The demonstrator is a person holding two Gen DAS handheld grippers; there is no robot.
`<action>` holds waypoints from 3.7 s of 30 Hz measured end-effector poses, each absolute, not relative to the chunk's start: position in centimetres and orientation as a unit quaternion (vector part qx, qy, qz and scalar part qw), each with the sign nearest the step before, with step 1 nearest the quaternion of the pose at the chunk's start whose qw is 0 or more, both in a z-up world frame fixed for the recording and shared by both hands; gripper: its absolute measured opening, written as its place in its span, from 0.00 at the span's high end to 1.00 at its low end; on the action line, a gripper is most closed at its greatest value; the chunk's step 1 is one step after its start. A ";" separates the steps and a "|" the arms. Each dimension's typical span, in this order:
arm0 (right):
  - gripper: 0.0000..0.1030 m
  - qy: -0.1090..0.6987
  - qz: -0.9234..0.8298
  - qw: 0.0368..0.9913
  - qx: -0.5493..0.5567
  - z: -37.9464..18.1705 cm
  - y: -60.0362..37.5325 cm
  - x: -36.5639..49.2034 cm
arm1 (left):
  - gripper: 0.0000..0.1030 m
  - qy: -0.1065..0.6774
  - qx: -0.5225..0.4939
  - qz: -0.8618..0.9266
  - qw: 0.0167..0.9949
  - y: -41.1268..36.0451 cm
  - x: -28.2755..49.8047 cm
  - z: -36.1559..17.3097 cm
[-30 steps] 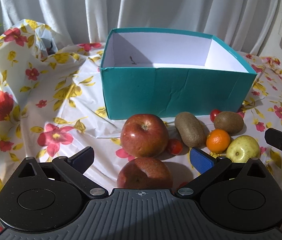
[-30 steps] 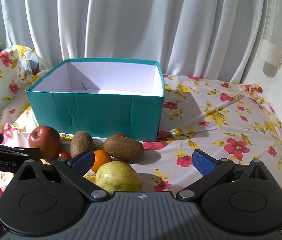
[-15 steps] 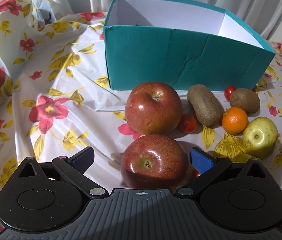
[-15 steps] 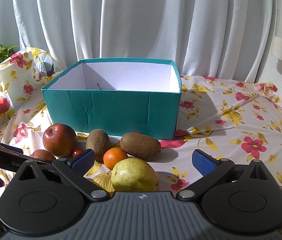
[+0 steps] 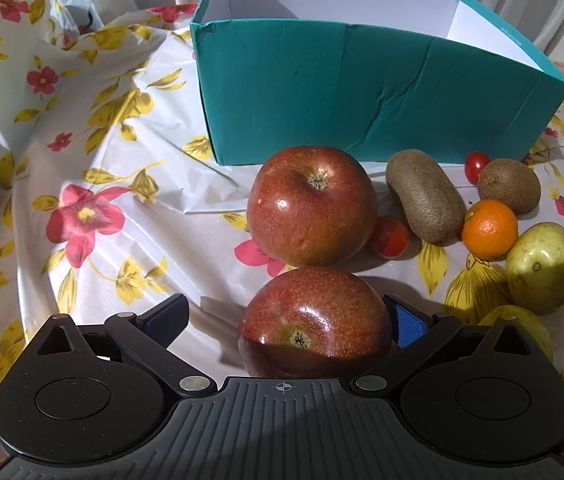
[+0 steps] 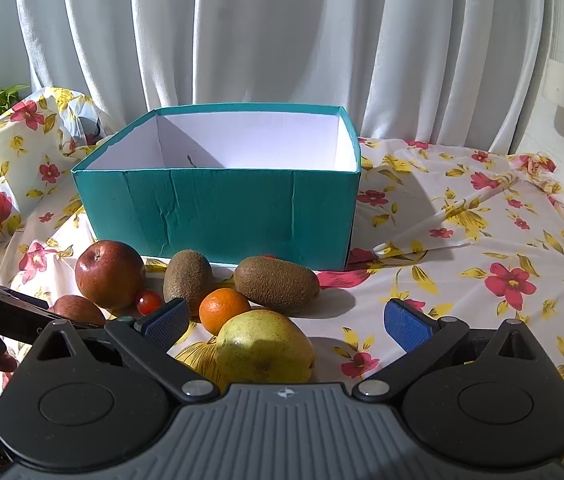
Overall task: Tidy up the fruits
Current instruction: 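Grasp the red apple with the left gripper while the right gripper grasps the yellow-green pear, then carry the apple into the teal box and open the left gripper while the right carries the pear over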
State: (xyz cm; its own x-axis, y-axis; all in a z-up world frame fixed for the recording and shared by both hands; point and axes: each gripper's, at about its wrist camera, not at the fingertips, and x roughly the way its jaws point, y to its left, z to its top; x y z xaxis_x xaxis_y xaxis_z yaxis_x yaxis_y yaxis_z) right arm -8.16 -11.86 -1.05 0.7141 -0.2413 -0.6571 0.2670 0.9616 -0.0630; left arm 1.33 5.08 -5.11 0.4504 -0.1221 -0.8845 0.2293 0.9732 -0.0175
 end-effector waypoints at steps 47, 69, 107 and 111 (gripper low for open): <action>0.31 0.466 -0.143 0.872 0.053 -6.1 -12.2 -3.6 | 0.25 0.478 0.019 -0.153 0.865 7.1 1.7 -0.7; 0.31 0.348 -0.175 0.918 0.080 0.3 -12.9 -5.0 | 0.25 0.380 0.070 -0.121 0.914 -0.1 10.5 6.8; 0.31 0.299 -0.195 0.933 0.052 3.0 -13.4 -4.3 | 0.03 0.449 0.057 -0.114 0.885 -1.8 14.7 -0.1; 0.31 0.294 -0.195 0.935 0.046 3.4 -13.6 -3.9 | 0.01 0.401 0.038 -0.112 0.908 -0.2 11.8 3.3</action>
State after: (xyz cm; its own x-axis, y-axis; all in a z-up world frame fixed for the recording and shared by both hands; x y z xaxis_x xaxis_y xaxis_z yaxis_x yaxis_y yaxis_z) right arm -3.89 -13.58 3.43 0.7510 -0.3363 -0.5682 0.3910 0.9200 -0.0277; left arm 11.77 -0.15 3.30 0.6530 -0.1730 -0.7374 0.2332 0.9722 -0.0215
